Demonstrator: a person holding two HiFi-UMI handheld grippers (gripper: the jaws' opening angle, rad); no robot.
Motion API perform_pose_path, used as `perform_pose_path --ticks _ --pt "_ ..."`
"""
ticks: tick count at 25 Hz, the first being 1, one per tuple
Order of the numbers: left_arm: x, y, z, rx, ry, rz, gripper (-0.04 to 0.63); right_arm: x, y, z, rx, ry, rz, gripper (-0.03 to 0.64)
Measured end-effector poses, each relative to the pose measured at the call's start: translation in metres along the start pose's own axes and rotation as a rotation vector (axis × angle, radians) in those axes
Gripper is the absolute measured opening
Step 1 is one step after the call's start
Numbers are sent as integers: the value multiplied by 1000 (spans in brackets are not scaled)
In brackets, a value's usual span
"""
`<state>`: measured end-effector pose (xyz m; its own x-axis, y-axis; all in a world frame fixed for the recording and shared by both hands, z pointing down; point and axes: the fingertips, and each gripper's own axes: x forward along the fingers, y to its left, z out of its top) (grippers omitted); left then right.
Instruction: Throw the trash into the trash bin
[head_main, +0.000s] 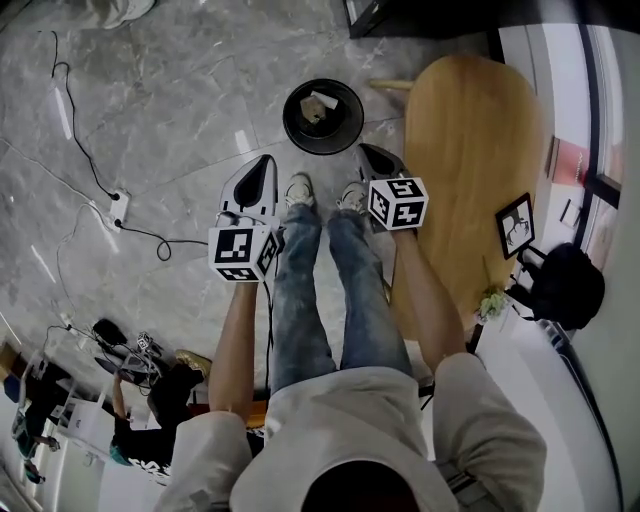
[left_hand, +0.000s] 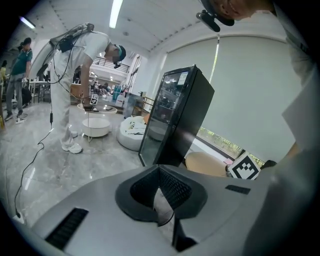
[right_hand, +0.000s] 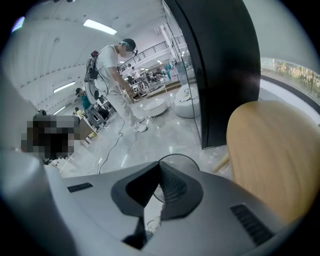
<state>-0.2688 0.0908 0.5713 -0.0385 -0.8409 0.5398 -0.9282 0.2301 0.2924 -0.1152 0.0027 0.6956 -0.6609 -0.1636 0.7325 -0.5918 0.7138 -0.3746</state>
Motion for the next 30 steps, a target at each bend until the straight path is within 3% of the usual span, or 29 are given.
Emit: perform_pose_path --ticks 6,11,22,30 --pt "-1 -17 9 58 -5 -11 17 -33 -1 21 -86 -74 -61 29" --pt "-2 -36 45 81 -54 -39 17 -75 1 67 -153 -175 -102 29" --pt "-35 -94 174 169 -198 -98 17 -199 10 195 -155 -422 -165 29" --pt "-74 -131 263 234 -308 -115 17 -278 42 272 -234 -545 -169 28"
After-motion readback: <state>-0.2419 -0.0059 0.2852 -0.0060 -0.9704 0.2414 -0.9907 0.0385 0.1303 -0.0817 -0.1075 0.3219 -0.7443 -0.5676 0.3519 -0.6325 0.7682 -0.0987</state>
